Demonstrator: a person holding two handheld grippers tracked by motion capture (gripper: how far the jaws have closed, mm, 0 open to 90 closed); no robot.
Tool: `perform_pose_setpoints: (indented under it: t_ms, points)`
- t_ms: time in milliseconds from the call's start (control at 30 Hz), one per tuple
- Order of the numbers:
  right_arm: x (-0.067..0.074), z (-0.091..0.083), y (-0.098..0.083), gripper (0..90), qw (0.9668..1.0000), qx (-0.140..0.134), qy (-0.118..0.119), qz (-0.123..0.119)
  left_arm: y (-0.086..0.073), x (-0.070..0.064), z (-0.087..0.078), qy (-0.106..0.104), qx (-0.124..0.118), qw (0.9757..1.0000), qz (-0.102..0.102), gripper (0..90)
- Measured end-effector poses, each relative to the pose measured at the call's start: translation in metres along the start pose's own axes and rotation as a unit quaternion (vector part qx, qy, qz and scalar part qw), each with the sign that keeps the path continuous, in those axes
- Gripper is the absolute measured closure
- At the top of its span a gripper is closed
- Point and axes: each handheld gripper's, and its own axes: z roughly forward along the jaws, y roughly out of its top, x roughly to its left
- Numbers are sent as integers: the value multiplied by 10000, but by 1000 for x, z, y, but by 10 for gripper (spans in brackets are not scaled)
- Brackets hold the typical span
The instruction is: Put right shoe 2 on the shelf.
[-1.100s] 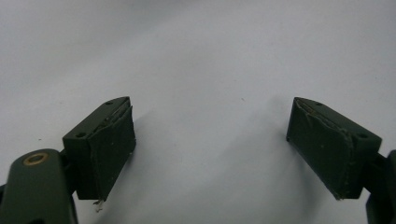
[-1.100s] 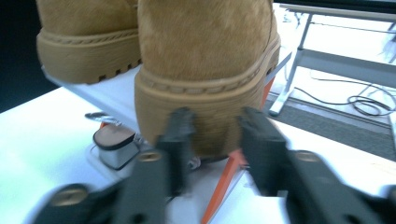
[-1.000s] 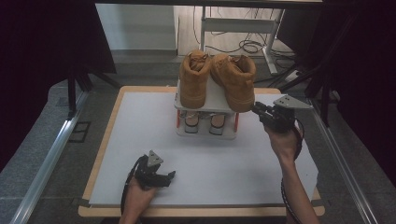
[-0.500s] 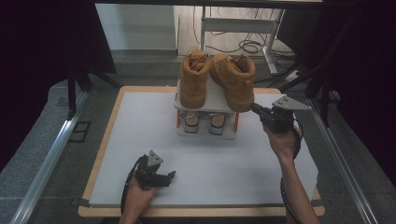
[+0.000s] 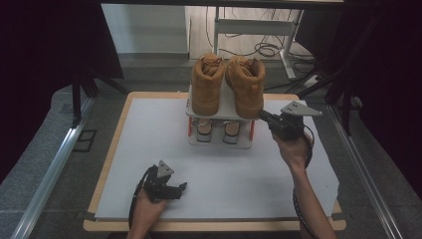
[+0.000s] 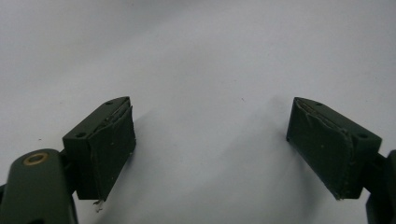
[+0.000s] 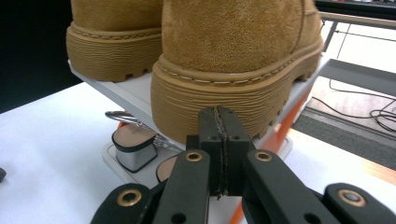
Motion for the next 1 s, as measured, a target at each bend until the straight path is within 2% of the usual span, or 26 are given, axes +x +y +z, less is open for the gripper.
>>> perform_pose_setpoints:
  t_ms: [233,1000]
  points:
    - [11,13,3,898,10000,8,40,-75,0,0,0,8,7,10000,2,151]
    - [20,30,9,898,9998,58,97,-159,0,0,0,4,8,10000,-9,151]
